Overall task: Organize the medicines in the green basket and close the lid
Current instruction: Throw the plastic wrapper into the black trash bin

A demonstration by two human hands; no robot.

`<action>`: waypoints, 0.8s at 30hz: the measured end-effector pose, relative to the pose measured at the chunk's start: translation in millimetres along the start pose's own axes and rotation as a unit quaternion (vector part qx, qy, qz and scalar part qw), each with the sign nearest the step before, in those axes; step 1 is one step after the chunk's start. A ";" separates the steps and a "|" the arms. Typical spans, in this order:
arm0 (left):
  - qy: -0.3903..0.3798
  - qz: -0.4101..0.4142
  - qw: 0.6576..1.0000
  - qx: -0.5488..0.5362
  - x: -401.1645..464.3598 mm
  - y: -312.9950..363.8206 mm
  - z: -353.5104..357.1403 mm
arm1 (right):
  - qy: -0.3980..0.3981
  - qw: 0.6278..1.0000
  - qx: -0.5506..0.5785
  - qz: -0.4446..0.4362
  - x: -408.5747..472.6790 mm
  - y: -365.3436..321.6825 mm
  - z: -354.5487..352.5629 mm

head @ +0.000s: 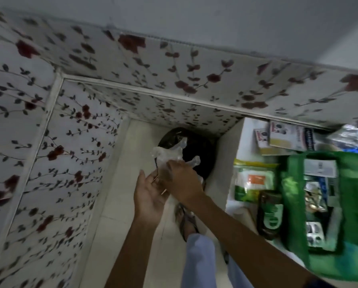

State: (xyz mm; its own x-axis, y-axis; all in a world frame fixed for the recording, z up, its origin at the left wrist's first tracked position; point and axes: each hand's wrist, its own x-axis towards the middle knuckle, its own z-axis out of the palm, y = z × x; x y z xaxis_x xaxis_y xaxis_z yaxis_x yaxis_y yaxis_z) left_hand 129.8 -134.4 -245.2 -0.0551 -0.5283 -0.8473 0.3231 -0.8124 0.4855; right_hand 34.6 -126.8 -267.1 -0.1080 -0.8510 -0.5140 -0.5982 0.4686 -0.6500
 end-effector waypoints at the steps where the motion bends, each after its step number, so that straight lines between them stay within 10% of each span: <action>1: -0.002 -0.014 1.000 -0.002 17.1 1.2 -12.5 | -0.024 0.999 -0.004 0.021 15.4 -0.1 13.3; 12: 0.000 -0.051 0.988 0.145 156.2 -19.8 -56.7 | -0.091 0.959 -0.159 0.216 144.7 110.2 94.0; 24: 0.005 -0.002 0.981 0.195 106.7 -14.2 -38.7 | -0.066 0.983 -0.085 0.150 98.7 85.1 61.6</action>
State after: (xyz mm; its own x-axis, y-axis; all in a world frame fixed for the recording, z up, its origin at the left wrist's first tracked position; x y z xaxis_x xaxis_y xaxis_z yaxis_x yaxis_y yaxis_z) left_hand 155.9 -169.6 -350.8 -0.0461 -0.5238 -0.8506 -0.0630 -0.8483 0.5257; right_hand 21.9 -156.2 -407.5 -0.2026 -0.6375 -0.7434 -0.6810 0.6372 -0.3609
